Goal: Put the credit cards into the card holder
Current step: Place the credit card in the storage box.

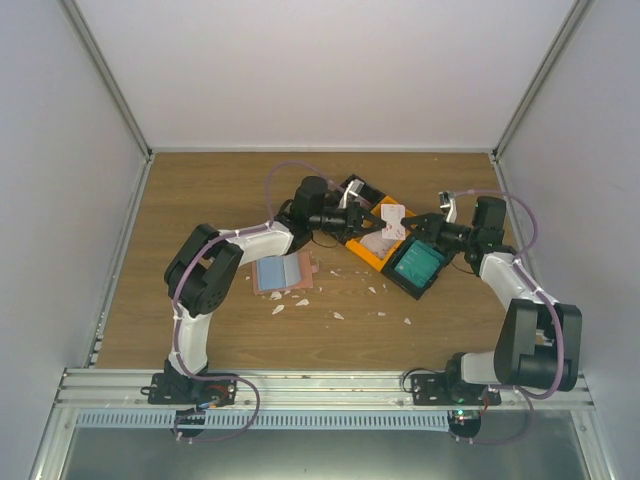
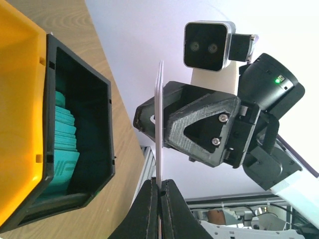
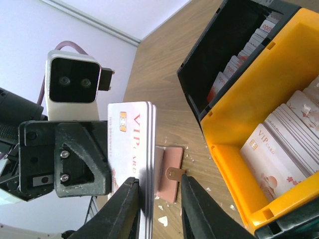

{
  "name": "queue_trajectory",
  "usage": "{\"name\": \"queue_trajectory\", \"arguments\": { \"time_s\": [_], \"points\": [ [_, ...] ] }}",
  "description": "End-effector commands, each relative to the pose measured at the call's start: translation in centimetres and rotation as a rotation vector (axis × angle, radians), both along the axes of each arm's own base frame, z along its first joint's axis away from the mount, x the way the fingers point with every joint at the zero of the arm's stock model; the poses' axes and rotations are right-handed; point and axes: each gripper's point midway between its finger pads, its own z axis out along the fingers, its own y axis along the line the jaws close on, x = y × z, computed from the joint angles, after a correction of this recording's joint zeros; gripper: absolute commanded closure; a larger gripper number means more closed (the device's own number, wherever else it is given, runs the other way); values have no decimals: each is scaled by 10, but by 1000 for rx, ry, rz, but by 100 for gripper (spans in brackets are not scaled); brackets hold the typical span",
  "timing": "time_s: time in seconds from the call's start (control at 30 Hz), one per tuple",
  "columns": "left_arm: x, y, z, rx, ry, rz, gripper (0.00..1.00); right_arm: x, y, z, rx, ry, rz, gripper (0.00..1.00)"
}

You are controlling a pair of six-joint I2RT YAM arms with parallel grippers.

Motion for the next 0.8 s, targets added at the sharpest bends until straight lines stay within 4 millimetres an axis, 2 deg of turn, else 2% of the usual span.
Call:
{"name": "queue_trajectory", "arguments": {
  "time_s": [0.0,0.13,0.53,0.77],
  "points": [
    [-5,6,41,-87,-79,-14,100,3,-4,-1,-5,-16,-13,79],
    [-5,7,41,-87,-78,-12,100,3,-4,-4,-10,-12,-16,86],
    [-3,9,39,-87,-73,-4,100,4,-5,-3,-29,-31,-13,85],
    [-4,9,40,-93,-69,-3,100,5,-8,-11,-58,-10,-30,89]
  ]
}}
